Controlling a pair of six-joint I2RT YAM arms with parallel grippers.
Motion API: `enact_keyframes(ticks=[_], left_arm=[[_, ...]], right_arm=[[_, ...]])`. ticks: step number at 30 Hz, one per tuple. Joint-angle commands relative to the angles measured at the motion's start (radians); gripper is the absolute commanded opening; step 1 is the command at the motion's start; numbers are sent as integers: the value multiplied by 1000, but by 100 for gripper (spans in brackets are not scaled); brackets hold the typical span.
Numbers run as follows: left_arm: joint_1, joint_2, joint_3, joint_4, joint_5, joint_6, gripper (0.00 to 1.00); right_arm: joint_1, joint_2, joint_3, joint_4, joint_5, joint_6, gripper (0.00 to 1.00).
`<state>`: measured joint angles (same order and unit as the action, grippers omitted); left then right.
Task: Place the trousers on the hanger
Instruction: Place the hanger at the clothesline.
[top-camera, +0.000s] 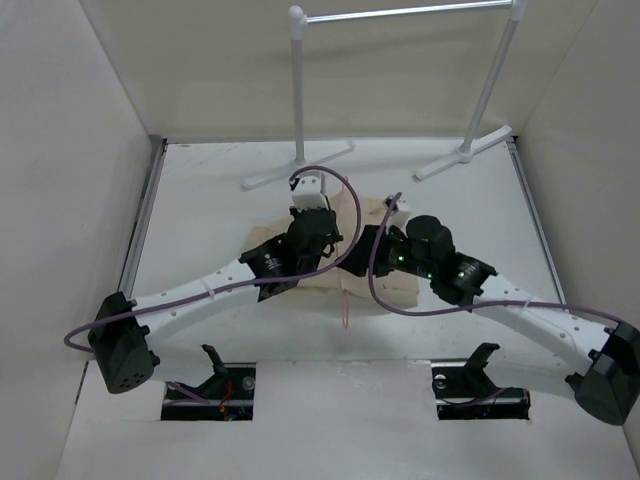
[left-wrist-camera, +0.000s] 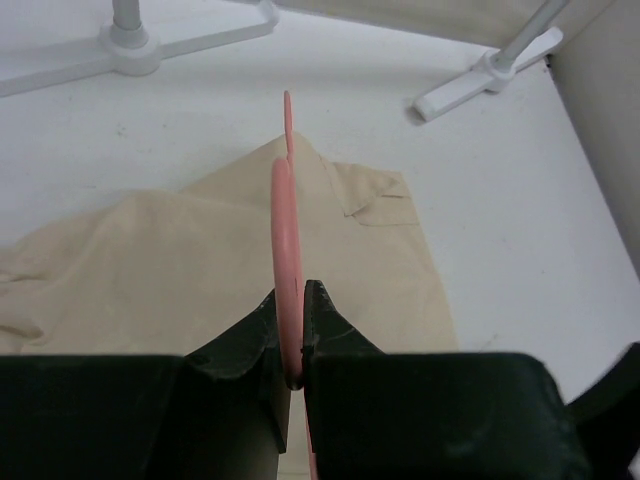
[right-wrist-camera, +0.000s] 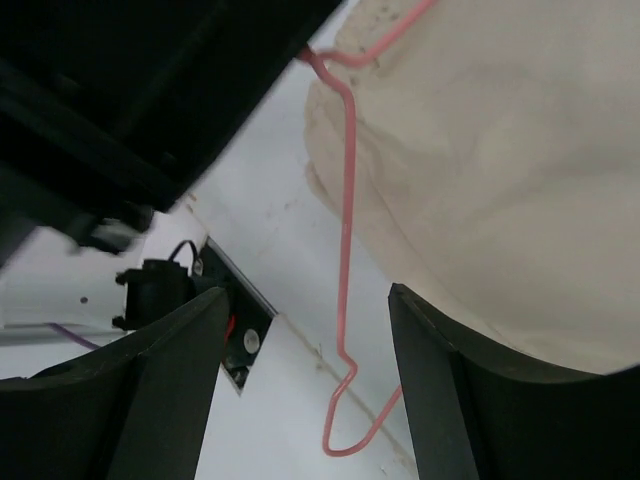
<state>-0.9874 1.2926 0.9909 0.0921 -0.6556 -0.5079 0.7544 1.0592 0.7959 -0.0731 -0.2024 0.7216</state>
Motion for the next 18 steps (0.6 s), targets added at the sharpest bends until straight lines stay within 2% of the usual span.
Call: enact_keyframes(ticks=[1,7,15,18], left_arm=[[-9,-64,124,-31,-24,29,0],[-13,-58,303,-135,-19,74,0],[-46,22,629,-311,-13,153,0],[-50,42,698,-344,0,164,0]], right_arm=[[47,39,66,91,23,2,71],[85,68,123,101,44,16,62],[113,10,242,101,75,44,52],[113,-7,272,102,60,64,48]])
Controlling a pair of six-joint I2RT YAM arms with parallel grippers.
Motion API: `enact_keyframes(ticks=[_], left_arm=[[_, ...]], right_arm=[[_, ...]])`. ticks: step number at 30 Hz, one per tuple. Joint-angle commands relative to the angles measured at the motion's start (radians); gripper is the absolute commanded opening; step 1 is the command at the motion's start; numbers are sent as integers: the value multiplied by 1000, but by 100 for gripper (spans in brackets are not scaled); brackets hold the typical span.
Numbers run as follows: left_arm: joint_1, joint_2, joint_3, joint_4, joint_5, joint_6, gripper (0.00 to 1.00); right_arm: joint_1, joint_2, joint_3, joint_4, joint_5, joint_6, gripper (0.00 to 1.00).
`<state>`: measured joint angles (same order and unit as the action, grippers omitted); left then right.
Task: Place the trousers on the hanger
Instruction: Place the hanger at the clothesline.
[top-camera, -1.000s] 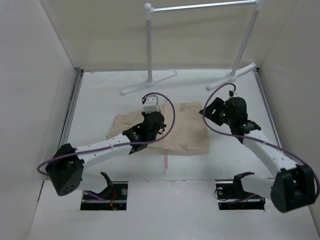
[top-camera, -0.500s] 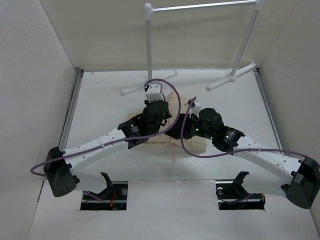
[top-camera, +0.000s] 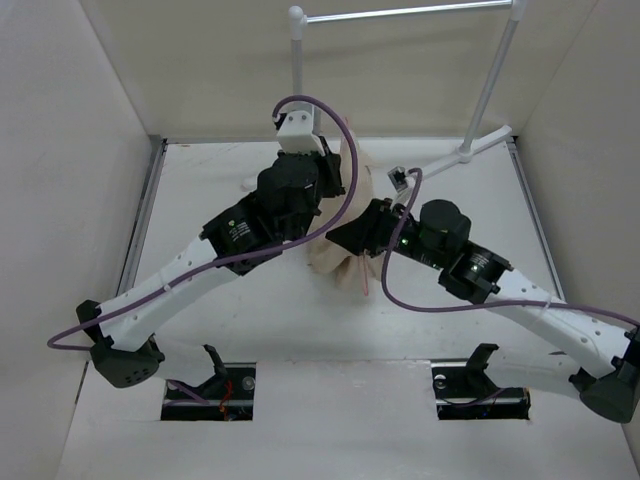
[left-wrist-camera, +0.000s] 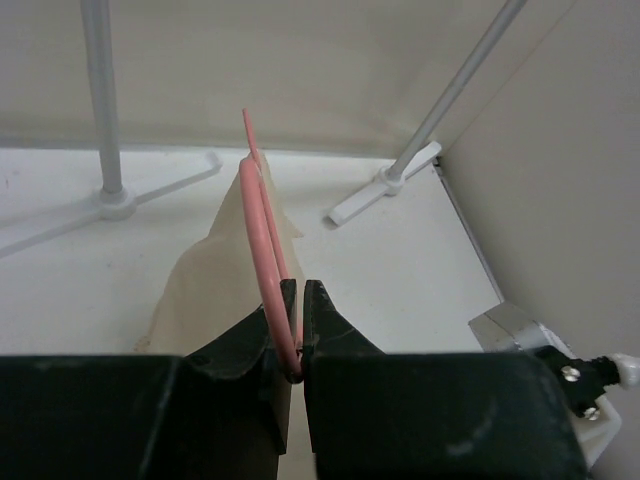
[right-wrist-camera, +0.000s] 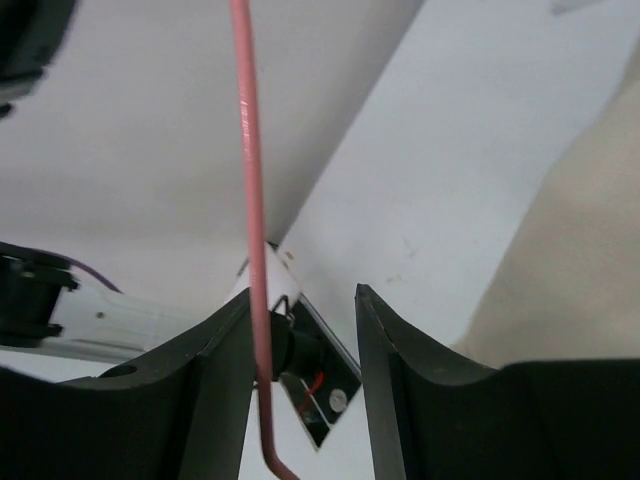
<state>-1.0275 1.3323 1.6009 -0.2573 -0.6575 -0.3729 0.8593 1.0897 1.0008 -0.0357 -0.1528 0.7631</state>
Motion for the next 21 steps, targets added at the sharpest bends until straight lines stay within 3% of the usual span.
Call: enact_keyframes(ticks=[1,3,10,18,21], left_arm=[[-12,7,99,1,9,31,0],[-12,15,109,0,19,31,0],[-6,34,110,-2,64,32,0],[1,42,119,3,75,22,0],[1,42,120,21,87,17,10]], right_arm=[[8,-42,77,65,6,30,48],[2,-45,97,59,-7,36,48],[2,-25,125,-9,-19,51,19],[10,21,174,-104,51,62,7],[13,1,173,-12,36,67,5]])
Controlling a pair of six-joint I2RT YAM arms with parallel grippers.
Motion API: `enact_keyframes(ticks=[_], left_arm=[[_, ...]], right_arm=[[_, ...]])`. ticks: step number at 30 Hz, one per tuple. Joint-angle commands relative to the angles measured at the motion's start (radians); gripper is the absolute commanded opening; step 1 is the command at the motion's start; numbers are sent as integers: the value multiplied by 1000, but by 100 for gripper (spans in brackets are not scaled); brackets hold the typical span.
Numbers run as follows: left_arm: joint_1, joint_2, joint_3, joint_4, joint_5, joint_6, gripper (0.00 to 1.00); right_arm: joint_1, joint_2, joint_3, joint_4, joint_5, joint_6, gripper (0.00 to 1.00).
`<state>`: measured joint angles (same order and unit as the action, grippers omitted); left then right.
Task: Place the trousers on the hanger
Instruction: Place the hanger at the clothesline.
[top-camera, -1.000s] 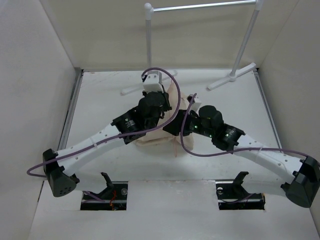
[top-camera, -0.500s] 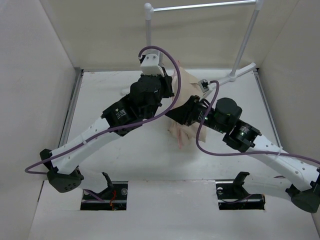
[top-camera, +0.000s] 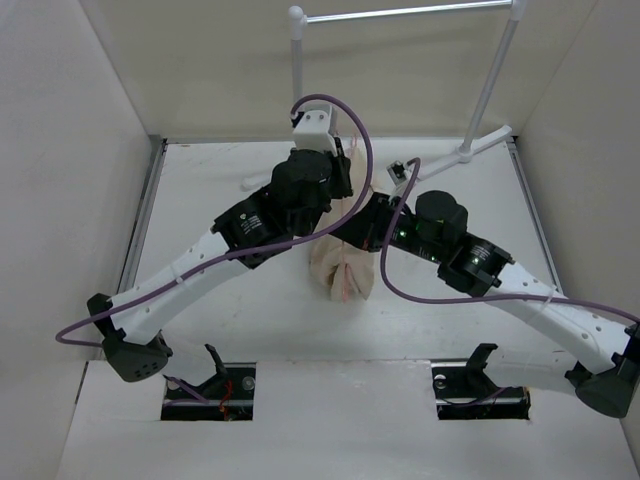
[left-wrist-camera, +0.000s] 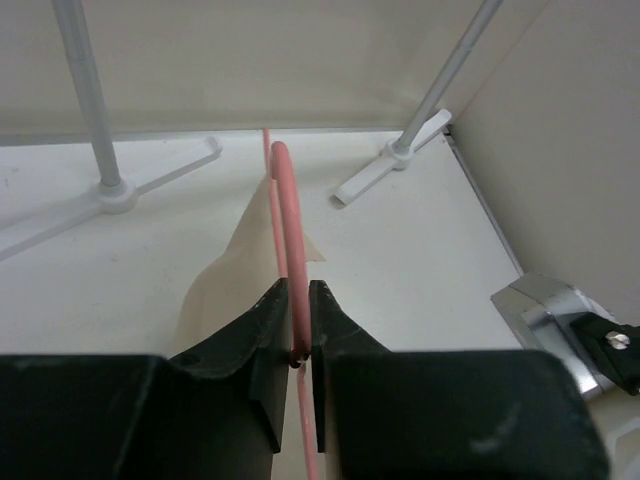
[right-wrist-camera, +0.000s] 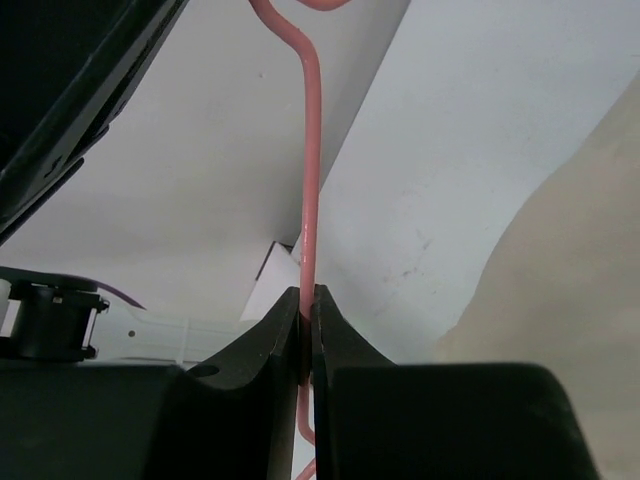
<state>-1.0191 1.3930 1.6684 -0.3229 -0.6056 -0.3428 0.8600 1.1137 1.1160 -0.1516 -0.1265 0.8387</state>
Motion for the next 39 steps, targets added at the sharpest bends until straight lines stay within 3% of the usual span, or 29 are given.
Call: enact_keyframes(ticks=[1,6,12,15,16,22,27,31,39], left_arm=[[-6,-20,54,93,44,-15,16],[15,-37,65,100,73,-41,42],[26,-78,70,113,102,-45,62],[29,-107,70,151,142,-38,97],[32,-118,73,163,151,-38,100],[40,-218,57,189,142,-35,100],[115,-365,-112,173,29,-45,100],[196,-472,-277,50,-72,-84,100],[313,-612,-510,-142,-69,-182,100]], right_arm=[[12,-26,56,137,-5,0,5],[-75,-15,77,279,-128,63,4],[-152,17,151,323,-189,74,4],[-198,50,191,316,-222,79,3],[-210,63,205,313,-229,79,3],[-334,161,307,310,-292,82,4],[-471,260,438,281,-332,86,4],[-577,363,557,247,-352,105,4],[-707,543,740,193,-357,115,5]])
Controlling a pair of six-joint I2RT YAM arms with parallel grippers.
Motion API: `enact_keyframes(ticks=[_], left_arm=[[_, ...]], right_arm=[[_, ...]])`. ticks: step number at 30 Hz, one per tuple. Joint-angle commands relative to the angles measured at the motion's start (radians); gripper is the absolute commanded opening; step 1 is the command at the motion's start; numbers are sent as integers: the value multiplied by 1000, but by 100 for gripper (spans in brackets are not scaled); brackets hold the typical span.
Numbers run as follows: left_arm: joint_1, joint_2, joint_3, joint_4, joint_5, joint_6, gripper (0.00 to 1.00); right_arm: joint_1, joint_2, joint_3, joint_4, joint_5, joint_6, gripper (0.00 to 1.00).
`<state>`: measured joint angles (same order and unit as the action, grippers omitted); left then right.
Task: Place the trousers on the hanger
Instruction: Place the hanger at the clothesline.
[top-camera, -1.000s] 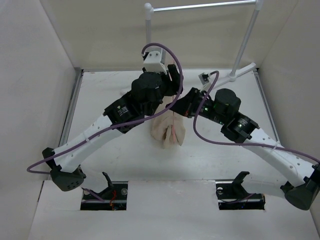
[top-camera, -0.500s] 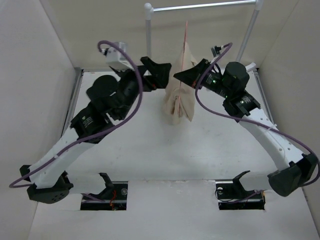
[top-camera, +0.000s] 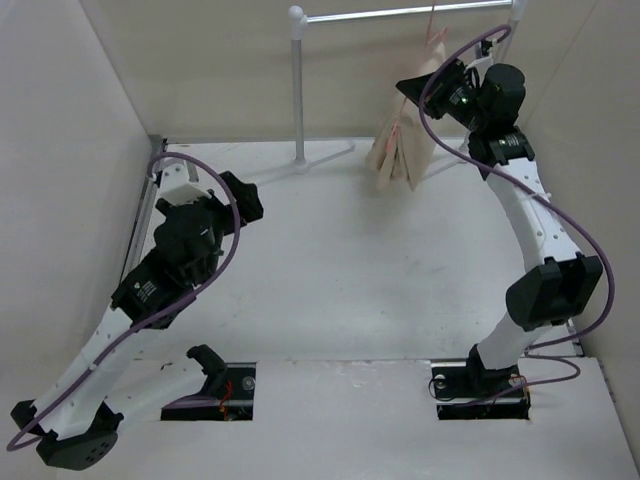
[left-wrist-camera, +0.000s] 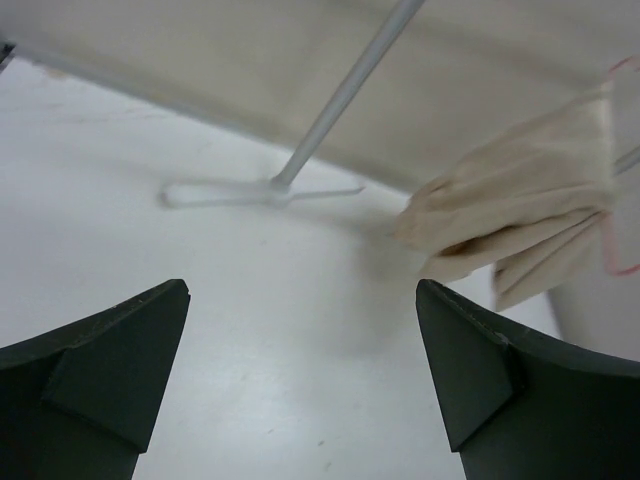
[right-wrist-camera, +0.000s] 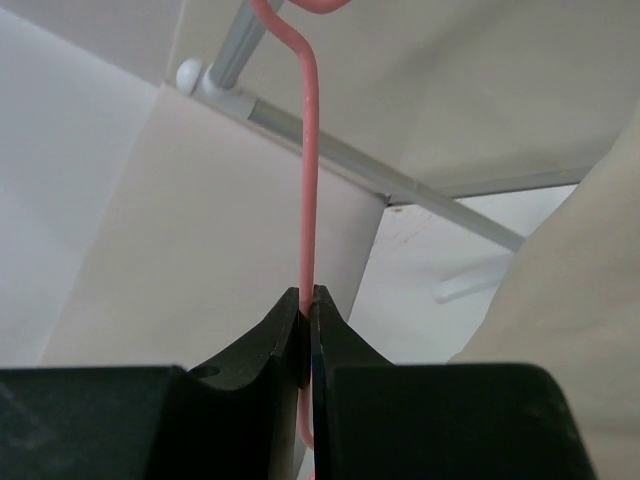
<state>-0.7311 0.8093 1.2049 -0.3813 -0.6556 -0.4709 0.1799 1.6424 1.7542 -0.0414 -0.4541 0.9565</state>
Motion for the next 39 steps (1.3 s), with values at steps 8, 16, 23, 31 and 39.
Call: enact_keyframes(ticks=[8,16,23,31,39], left_arm=[[120,-90,-188,-156,40,-130,100],[275,-107,-202,-146,169,-153,100],[367,-101,-242,-145,277,-199,100],[393,-82,-257,-143,309,-215,100],[396,-82,-280,-153,315,-236,100]], right_arm=[[-130,131,231,41,-44,14,5],[-190,256,418,-31,-77,16,5],[-210,315,439,-60,-87,18,4],[-219,339,418,-60,-86,16,5],[-219,339,343,-58,-81,11,12]])
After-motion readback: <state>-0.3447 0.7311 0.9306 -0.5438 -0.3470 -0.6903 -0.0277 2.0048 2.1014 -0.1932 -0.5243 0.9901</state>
